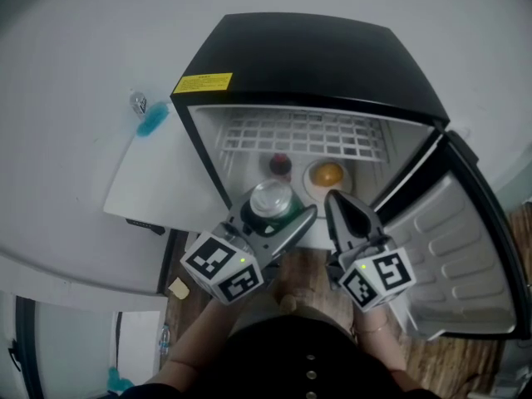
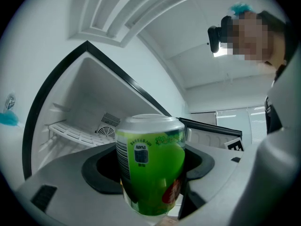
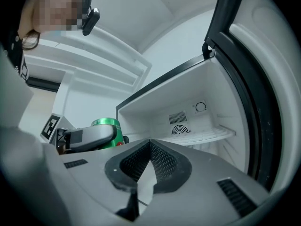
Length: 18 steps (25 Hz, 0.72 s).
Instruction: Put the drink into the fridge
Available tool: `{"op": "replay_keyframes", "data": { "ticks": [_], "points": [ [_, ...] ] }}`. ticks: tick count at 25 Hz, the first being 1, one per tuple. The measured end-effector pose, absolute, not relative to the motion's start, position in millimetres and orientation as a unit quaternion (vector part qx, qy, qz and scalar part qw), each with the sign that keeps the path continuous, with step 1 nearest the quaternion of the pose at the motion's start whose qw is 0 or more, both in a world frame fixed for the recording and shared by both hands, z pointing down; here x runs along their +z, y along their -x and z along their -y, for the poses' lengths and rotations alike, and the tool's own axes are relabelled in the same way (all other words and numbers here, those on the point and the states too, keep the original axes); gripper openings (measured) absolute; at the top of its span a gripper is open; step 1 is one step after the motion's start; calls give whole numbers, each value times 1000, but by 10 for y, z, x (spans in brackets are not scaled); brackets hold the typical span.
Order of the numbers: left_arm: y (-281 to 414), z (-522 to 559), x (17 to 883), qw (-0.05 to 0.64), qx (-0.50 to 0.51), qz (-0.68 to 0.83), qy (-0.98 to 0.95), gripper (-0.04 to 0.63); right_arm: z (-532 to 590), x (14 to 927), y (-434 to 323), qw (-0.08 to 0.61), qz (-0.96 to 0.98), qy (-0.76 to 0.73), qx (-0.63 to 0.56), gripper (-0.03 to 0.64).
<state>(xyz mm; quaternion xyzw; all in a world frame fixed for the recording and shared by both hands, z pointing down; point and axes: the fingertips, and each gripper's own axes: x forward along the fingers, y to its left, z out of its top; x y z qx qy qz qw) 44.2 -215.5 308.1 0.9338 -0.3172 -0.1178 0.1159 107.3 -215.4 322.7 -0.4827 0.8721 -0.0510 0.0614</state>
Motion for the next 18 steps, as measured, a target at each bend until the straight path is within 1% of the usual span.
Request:
{"op": "replay_keyframes", "data": {
  "ticks": [12,18],
  "points": [
    [-498,2251,3075,120,-116,309,-936,346,2227,3247,-1114,64,-865,494,-59,9],
    [-448,2259,3041,110,-106,302,-941,347,2231,3218,-1050,69,-860,502,-60,9]
  ]
}}
